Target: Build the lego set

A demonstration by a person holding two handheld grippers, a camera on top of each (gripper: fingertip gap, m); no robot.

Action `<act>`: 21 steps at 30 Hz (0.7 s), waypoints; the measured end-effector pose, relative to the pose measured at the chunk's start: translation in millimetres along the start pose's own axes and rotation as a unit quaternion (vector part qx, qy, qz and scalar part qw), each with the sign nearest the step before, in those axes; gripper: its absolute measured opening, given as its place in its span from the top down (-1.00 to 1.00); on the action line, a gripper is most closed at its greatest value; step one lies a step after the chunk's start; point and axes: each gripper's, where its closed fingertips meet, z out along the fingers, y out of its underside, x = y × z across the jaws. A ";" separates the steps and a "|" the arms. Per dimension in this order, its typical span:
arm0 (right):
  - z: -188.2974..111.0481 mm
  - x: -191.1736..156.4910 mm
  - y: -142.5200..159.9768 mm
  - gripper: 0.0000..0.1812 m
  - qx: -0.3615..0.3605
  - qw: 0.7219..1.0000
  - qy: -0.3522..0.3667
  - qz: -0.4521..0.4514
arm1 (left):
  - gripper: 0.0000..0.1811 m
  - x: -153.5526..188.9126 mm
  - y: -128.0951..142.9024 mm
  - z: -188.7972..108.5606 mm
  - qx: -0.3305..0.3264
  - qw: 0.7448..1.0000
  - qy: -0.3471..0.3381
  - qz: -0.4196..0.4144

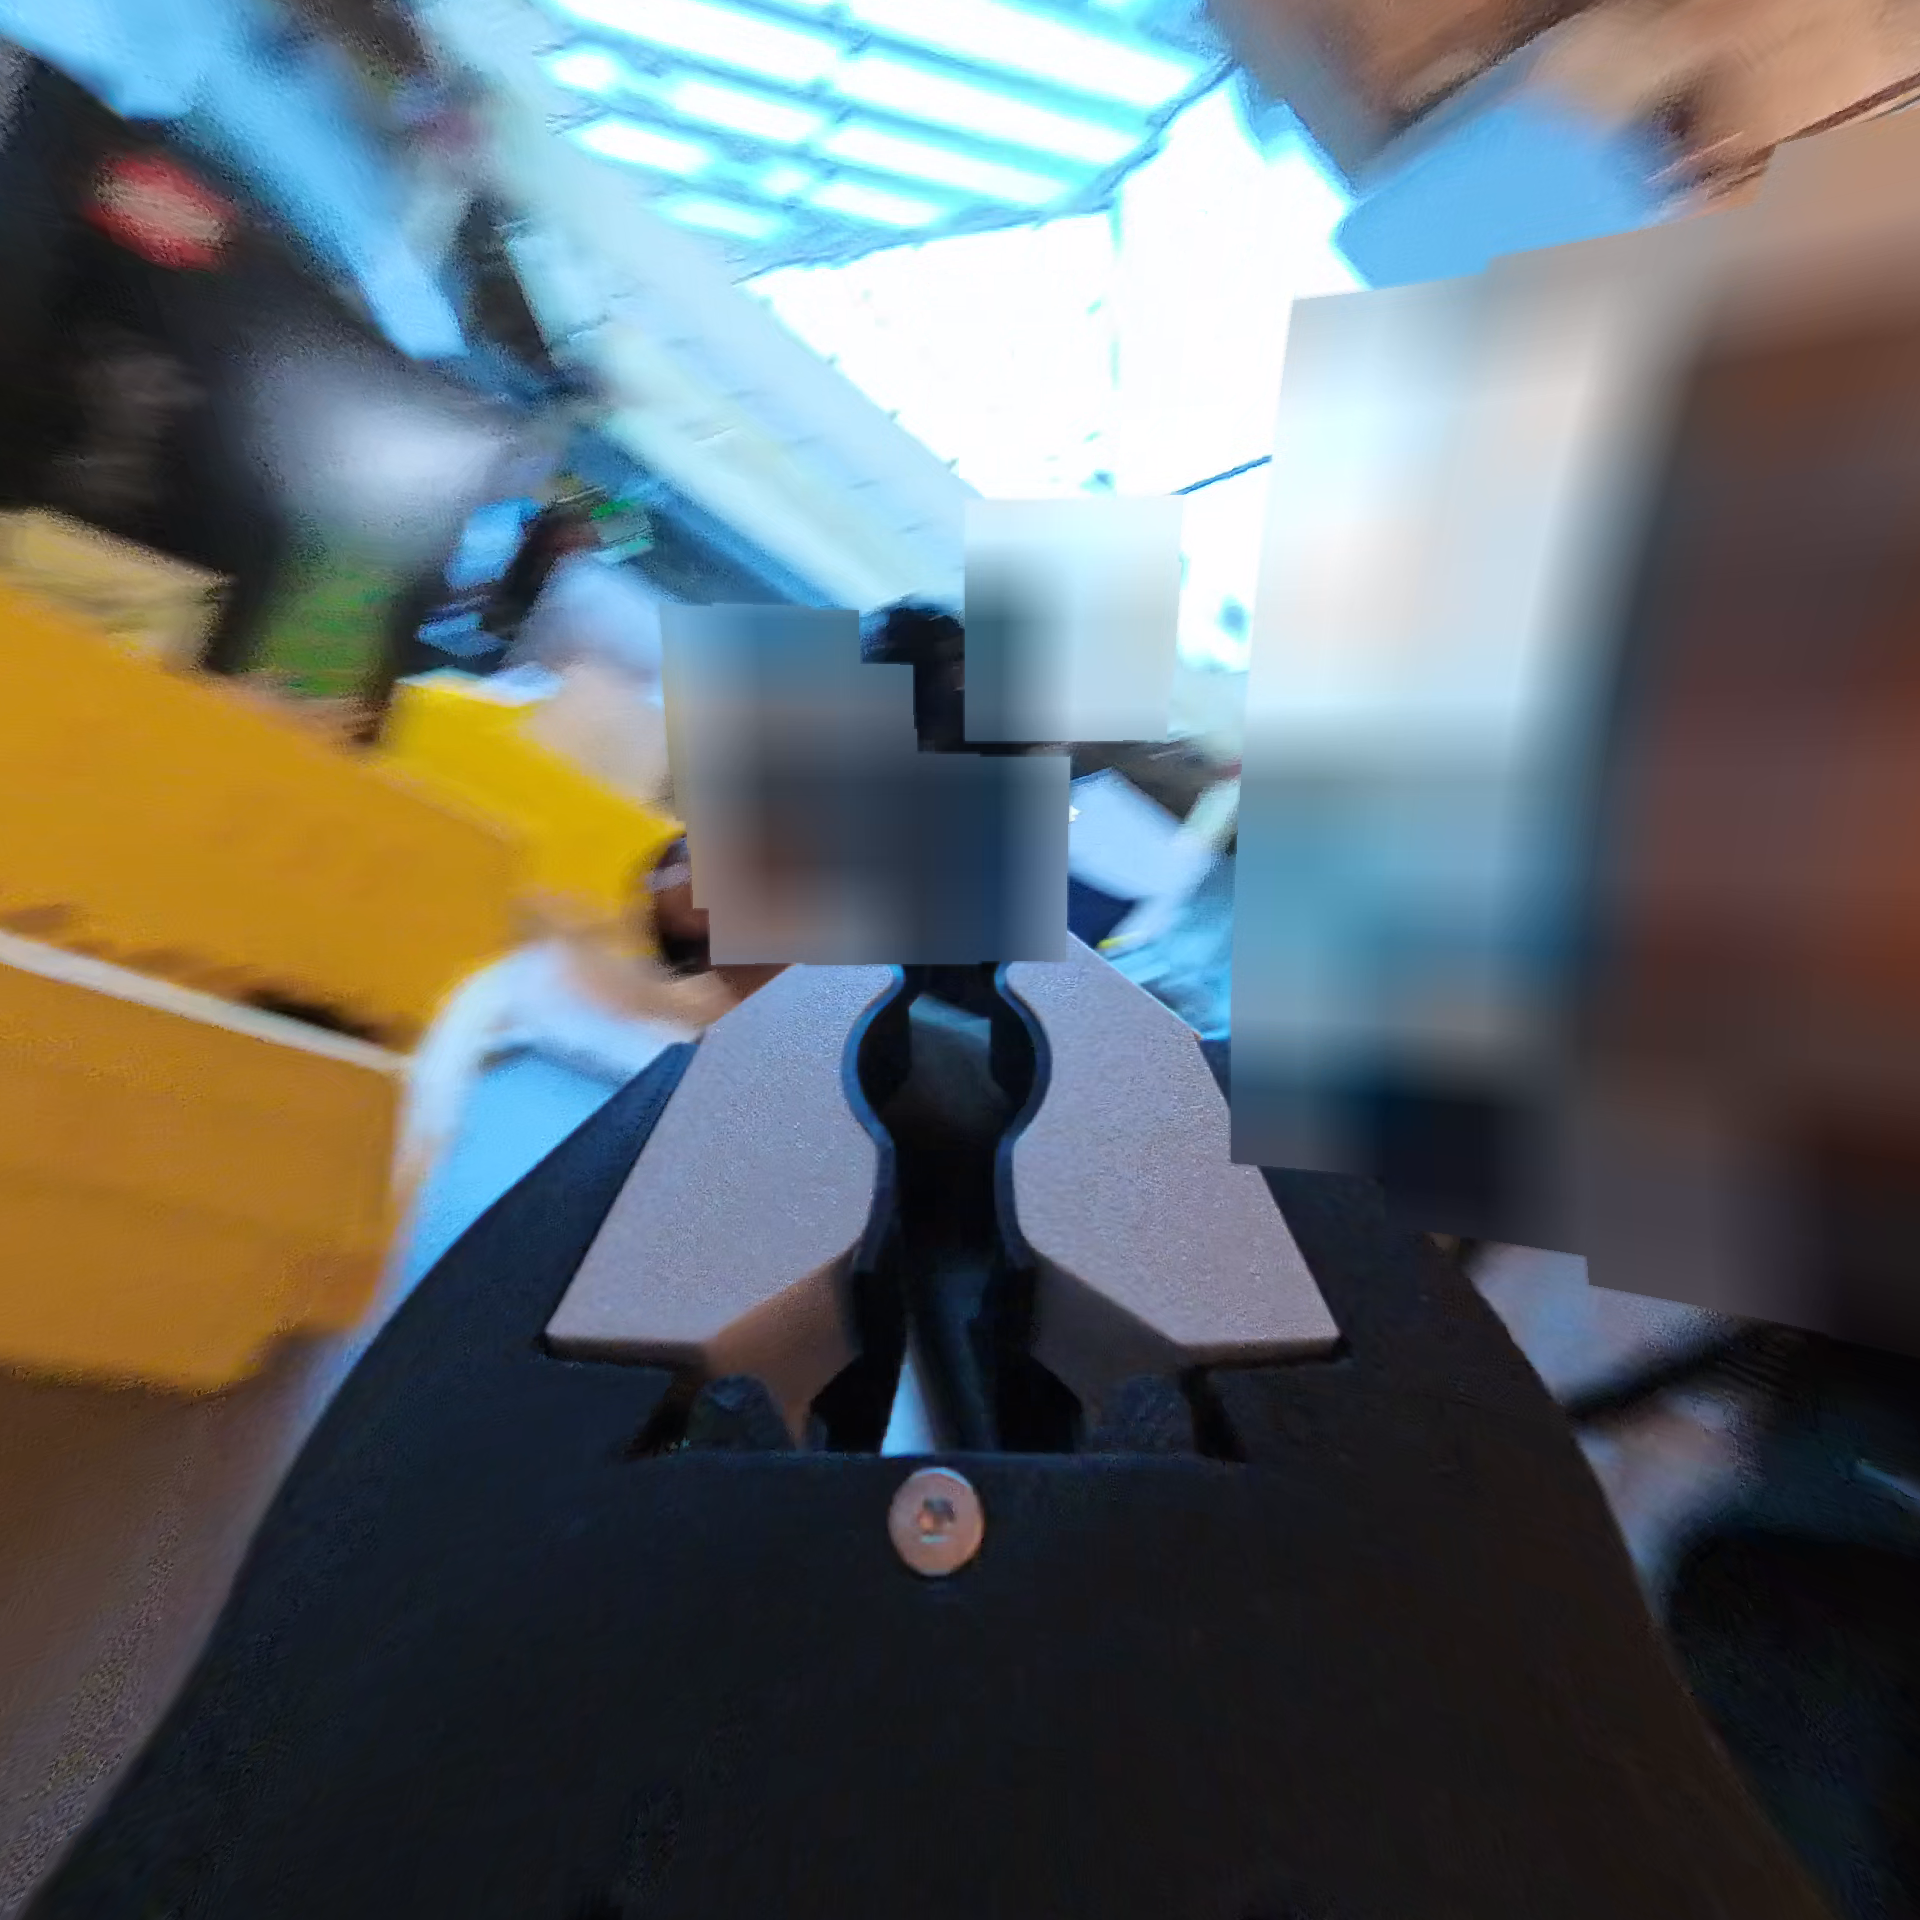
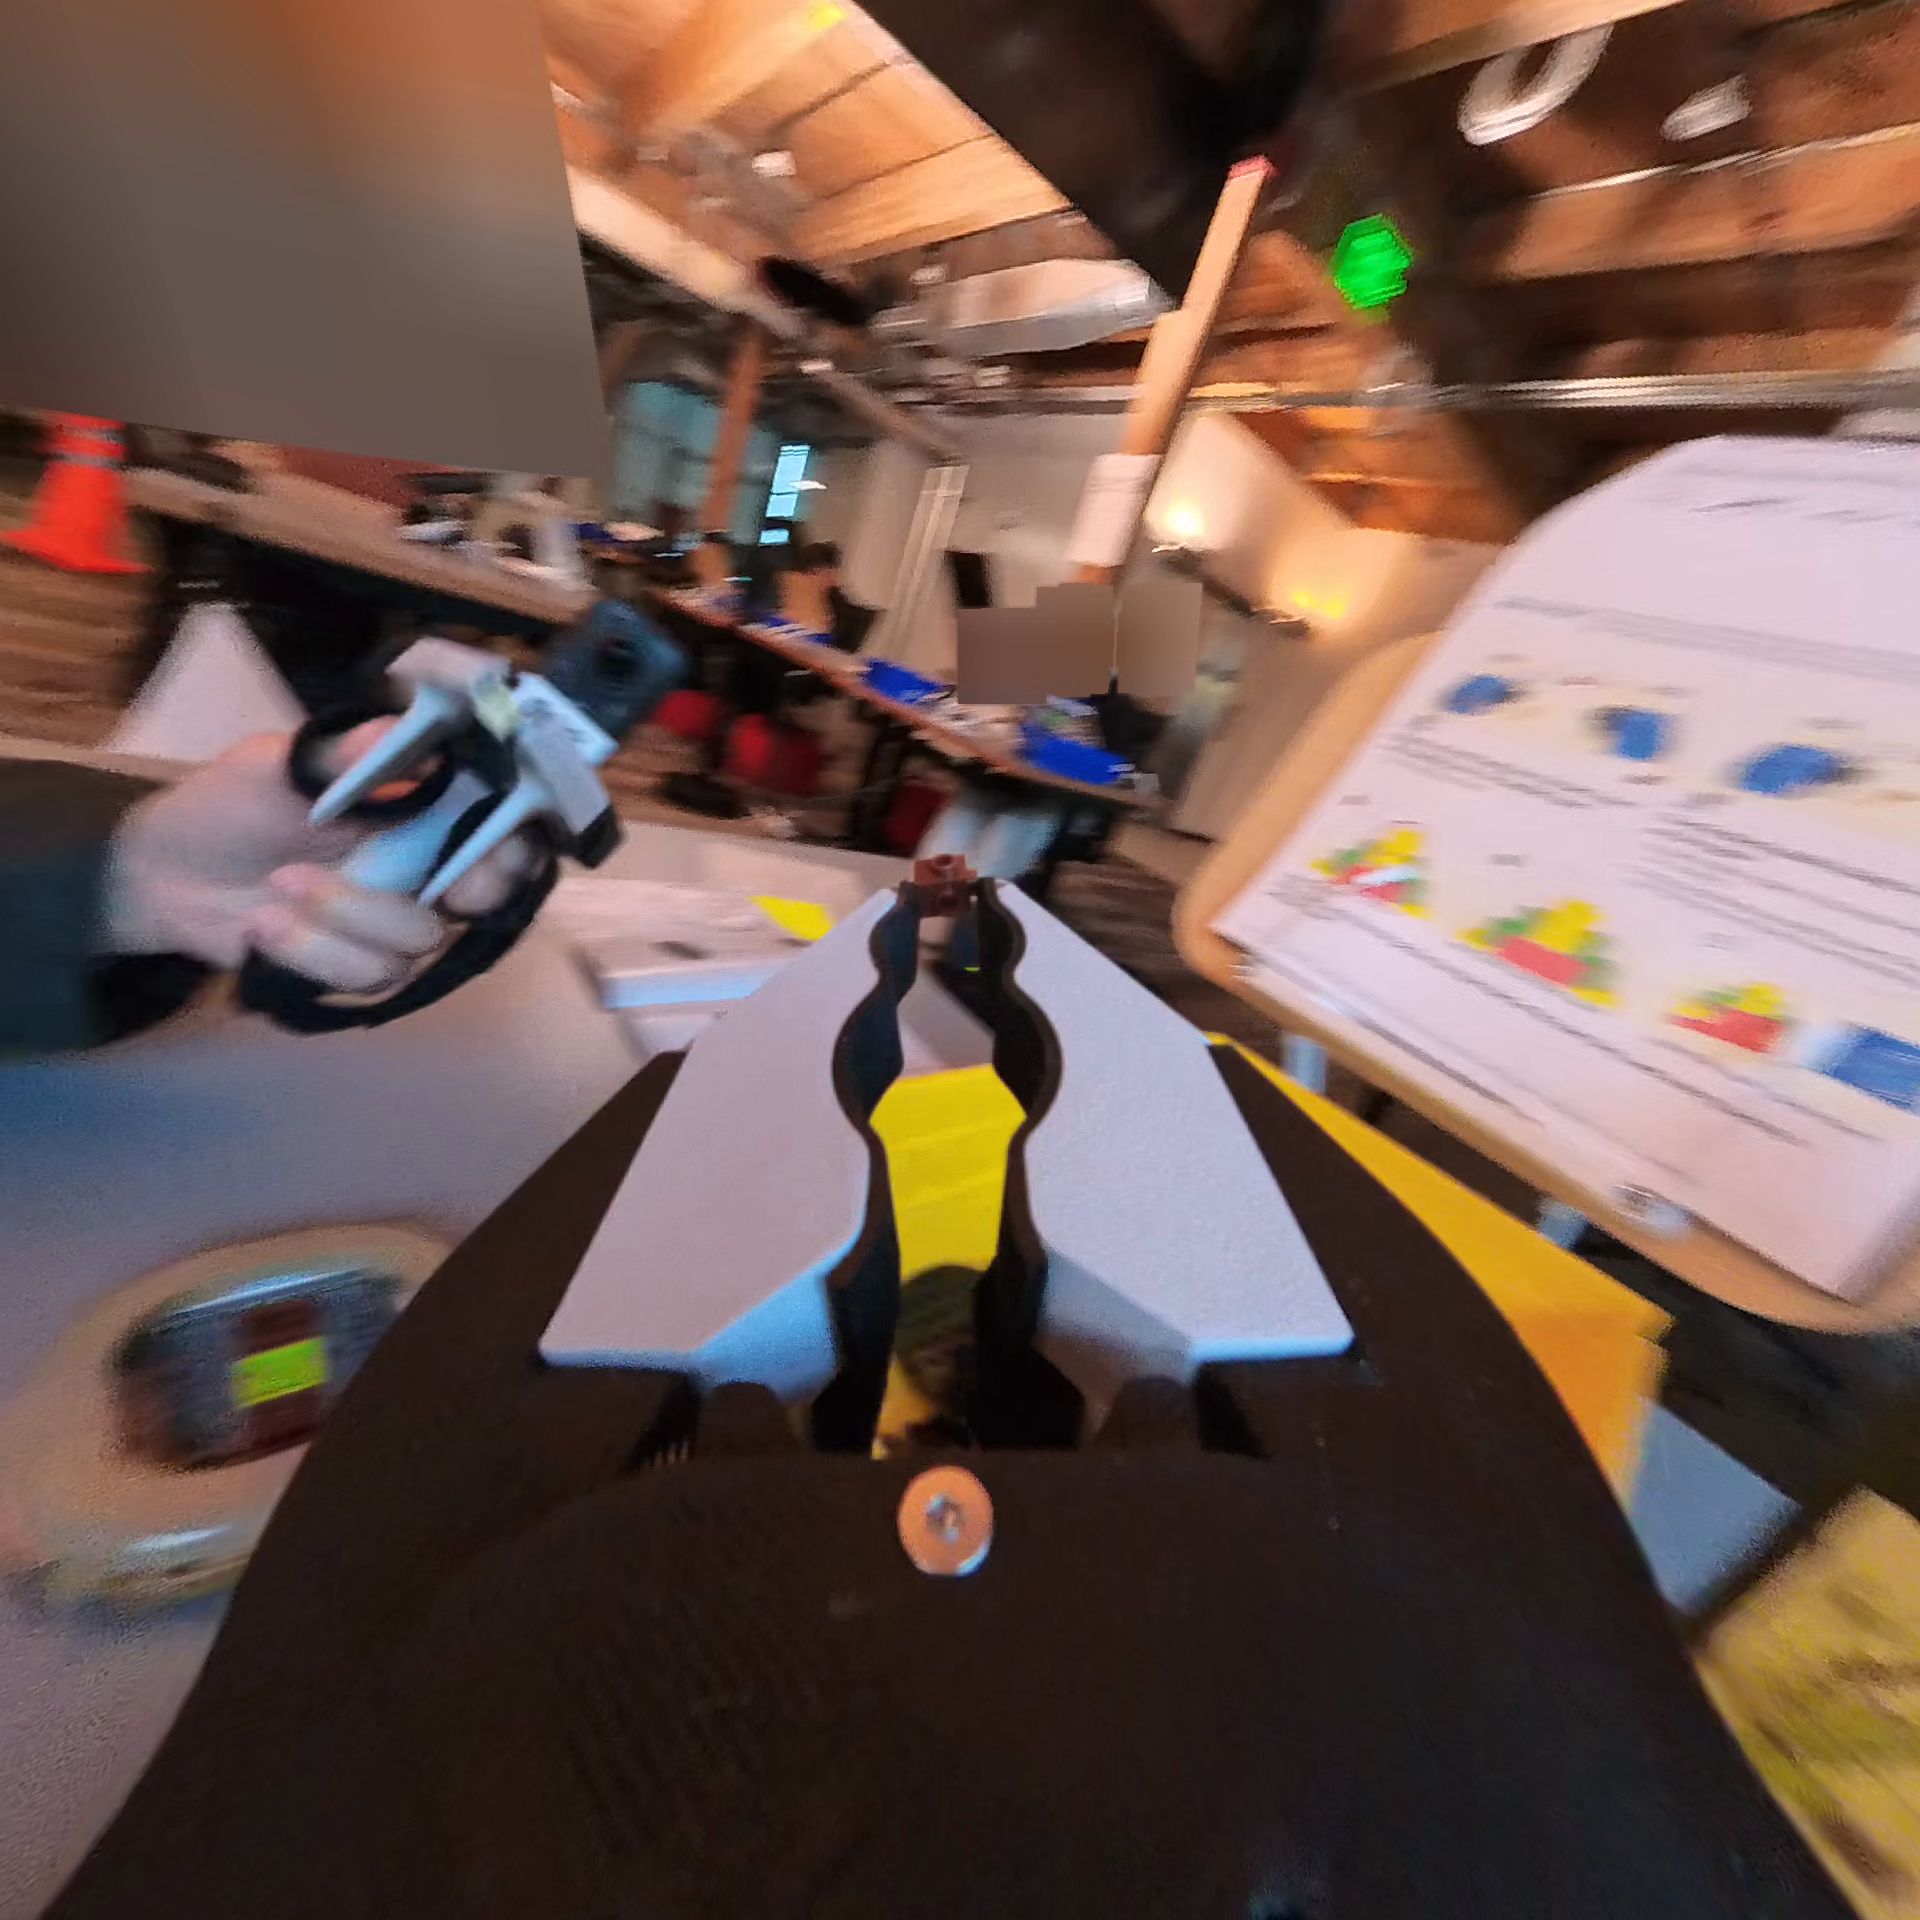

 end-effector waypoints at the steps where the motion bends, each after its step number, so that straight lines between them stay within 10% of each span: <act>1: -5.7 16.0 -0.6 0.91 0.002 0.999 0.043 -0.011 | 0.94 -24.5 -0.3 7.8 -0.033 0.997 -0.071 0.020; 4: -18.0 40.7 4.0 0.91 -0.002 0.995 0.100 -0.006 | 0.92 -81.3 -11.9 26.3 -0.104 0.964 -0.219 0.107; 7: -17.9 45.7 19.0 0.90 -0.029 0.995 0.099 0.011 | 0.37 -126.2 -0.7 31.2 -0.182 0.925 -0.314 0.112; 21: -28.5 -26.6 -49.4 0.91 0.132 0.987 -0.049 -0.082 | 0.50 -63.7 6.7 12.3 -0.124 0.968 -0.198 0.089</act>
